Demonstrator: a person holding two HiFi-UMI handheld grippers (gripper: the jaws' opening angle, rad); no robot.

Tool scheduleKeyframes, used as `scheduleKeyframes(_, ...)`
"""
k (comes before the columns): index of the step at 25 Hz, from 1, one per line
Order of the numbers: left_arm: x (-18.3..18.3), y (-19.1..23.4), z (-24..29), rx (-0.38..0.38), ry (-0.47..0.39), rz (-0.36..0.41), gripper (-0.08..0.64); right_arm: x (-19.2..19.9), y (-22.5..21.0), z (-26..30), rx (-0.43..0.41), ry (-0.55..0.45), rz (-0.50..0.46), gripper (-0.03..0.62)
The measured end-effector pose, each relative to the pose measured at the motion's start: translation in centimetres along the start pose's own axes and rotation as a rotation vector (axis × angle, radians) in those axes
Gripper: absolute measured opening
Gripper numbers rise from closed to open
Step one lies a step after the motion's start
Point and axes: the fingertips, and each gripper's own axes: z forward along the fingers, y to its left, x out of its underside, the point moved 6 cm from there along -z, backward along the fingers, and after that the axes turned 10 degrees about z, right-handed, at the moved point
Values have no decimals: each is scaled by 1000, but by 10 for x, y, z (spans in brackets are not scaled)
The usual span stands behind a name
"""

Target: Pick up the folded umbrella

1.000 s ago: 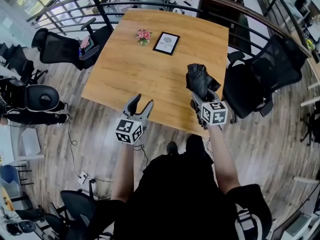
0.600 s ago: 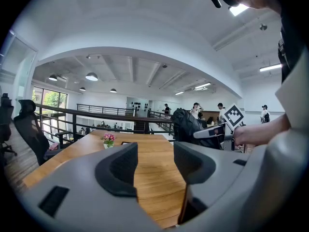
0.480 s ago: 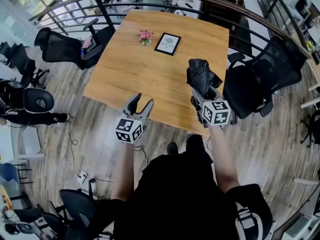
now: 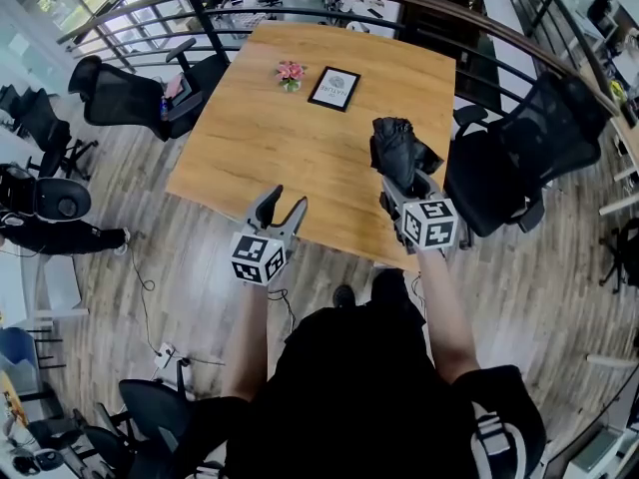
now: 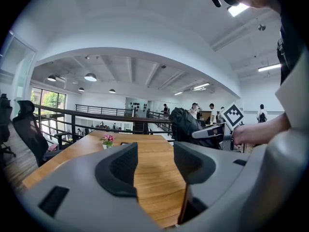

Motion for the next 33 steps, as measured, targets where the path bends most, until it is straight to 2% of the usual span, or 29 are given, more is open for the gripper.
scheduleKeyframes(13, 8, 1, -6, -5, 14, -12, 249, 6, 10, 5, -13, 18, -20, 250)
scheduleKeyframes(26, 13, 5, -15, -22, 20, -27, 249, 12, 11, 8, -16, 21, 27, 250)
scheduleKeyframes(33, 15, 10, -20, -30, 27, -25, 249, 16, 9, 14, -39, 1, 91, 250)
